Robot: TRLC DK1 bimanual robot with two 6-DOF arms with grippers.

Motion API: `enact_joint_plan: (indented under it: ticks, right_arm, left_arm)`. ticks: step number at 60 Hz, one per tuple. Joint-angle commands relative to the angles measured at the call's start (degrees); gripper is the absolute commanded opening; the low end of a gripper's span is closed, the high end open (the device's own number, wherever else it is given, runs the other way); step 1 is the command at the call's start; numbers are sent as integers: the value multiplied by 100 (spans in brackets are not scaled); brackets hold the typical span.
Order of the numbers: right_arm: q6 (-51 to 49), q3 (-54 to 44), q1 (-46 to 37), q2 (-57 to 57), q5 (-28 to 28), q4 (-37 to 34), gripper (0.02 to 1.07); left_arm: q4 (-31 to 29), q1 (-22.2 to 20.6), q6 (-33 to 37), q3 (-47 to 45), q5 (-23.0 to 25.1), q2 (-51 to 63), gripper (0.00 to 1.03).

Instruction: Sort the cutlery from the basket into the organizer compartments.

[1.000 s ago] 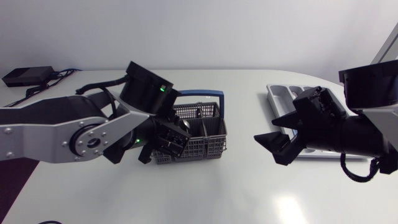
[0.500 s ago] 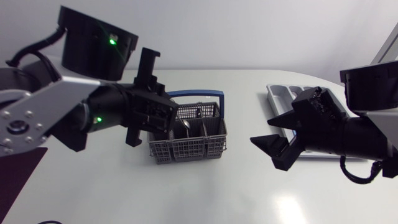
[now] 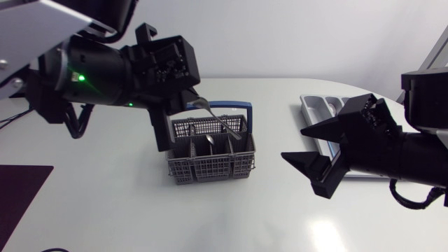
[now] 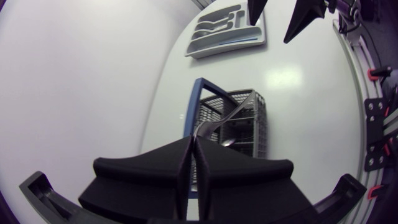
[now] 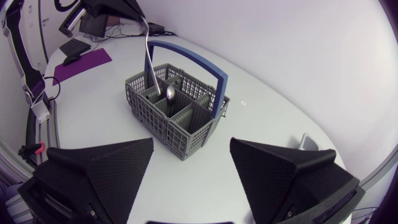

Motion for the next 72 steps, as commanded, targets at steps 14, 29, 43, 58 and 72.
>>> enact_joint_plan:
  ticks: [14, 29, 43, 58, 72]
  right_arm:
    - [-184, -352, 374, -134, 140, 315, 87]
    - [-334, -370, 471, 24, 149, 465, 75]
    - [-369, -361, 515, 244, 96, 561, 60]
    - [-360, -343, 524, 437, -62, 535, 37]
    - [-351, -291, 524, 420, -123, 350, 8]
  left_arm:
    - [-600, -236, -2179, 998, 905, 1220, 3]
    - [-873, -667, -2390, 1517, 1011, 1774, 3]
    - [-829, -974, -2294, 1561, 1002, 1879, 3]
    - [-671, -1159, -2188, 1456, 958, 1861, 3]
    - [-600, -1194, -2048, 1350, 879, 1861, 4]
